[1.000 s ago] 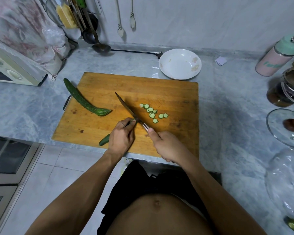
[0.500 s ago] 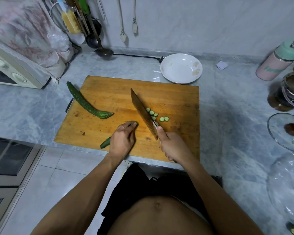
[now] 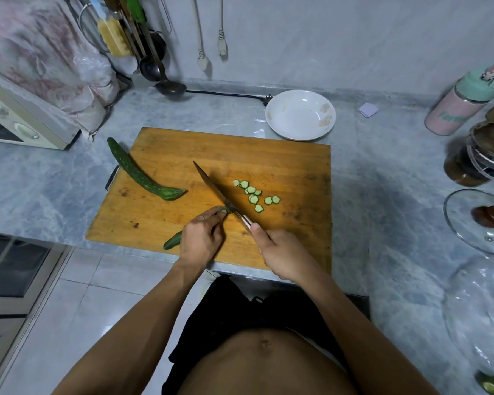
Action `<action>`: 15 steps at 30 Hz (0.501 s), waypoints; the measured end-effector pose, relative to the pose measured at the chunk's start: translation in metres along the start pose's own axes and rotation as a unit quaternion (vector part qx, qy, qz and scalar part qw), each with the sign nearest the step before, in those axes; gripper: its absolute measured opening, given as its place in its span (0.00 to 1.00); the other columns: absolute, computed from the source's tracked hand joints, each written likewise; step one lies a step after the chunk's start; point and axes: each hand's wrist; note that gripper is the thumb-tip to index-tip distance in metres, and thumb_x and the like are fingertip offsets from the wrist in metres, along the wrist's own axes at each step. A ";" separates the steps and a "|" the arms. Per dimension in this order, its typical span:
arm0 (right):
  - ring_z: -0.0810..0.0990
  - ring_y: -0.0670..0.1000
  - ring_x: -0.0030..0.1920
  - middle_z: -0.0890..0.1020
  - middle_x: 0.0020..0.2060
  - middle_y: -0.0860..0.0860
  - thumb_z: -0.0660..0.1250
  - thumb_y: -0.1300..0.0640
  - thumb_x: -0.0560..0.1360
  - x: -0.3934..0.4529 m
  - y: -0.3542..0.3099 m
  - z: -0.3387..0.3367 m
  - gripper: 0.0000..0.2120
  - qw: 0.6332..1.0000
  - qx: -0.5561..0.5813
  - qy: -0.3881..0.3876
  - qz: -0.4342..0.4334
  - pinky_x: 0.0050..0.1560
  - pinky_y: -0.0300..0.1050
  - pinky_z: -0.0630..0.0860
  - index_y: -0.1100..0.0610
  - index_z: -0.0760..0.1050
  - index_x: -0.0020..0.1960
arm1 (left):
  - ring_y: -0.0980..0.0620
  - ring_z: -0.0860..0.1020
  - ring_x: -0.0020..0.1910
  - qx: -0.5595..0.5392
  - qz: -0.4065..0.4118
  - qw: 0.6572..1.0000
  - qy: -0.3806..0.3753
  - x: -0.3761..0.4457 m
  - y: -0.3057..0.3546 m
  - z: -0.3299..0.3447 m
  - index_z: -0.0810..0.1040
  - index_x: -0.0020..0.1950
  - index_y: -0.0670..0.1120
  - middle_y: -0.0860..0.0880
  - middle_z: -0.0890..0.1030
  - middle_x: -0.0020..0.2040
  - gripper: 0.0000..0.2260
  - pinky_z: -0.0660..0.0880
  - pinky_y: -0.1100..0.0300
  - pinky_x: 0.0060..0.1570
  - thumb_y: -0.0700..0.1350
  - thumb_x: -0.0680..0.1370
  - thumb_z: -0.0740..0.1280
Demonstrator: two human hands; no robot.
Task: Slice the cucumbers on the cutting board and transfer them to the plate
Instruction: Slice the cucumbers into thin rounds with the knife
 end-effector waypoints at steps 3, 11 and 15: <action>0.72 0.49 0.28 0.73 0.28 0.50 0.49 0.36 0.81 -0.003 0.001 -0.001 0.31 1.000 -0.002 -0.001 -0.007 0.36 0.45 0.69 0.57 0.75 0.37 | 0.47 0.83 0.51 -0.001 -0.022 1.000 0.002 0.002 0.001 -0.001 0.84 0.55 0.45 0.46 0.82 0.58 0.14 0.77 0.58 0.54 0.36 0.72 0.66; 0.78 0.53 0.38 0.79 0.36 0.55 0.47 0.36 0.81 -0.012 0.002 -0.001 0.34 1.000 -0.017 0.003 -0.015 0.45 0.50 0.75 0.62 0.78 0.43 | 0.47 0.83 0.52 -0.009 -0.043 0.999 0.007 0.005 0.004 -0.002 0.84 0.55 0.42 0.45 0.82 0.58 0.14 0.74 0.60 0.57 0.35 0.72 0.66; 0.78 0.53 0.41 0.81 0.40 0.57 0.47 0.35 0.81 -0.014 0.002 0.002 0.33 1.000 -0.028 0.000 -0.012 0.47 0.51 0.75 0.60 0.78 0.44 | 0.47 0.83 0.52 -0.008 -0.054 0.999 0.004 0.005 0.005 -0.001 0.84 0.55 0.42 0.45 0.82 0.58 0.14 0.72 0.62 0.59 0.34 0.72 0.67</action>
Point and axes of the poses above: each hand's wrist, its own x-axis towards the middle knuckle, its own z-axis out of the palm, y = z × x
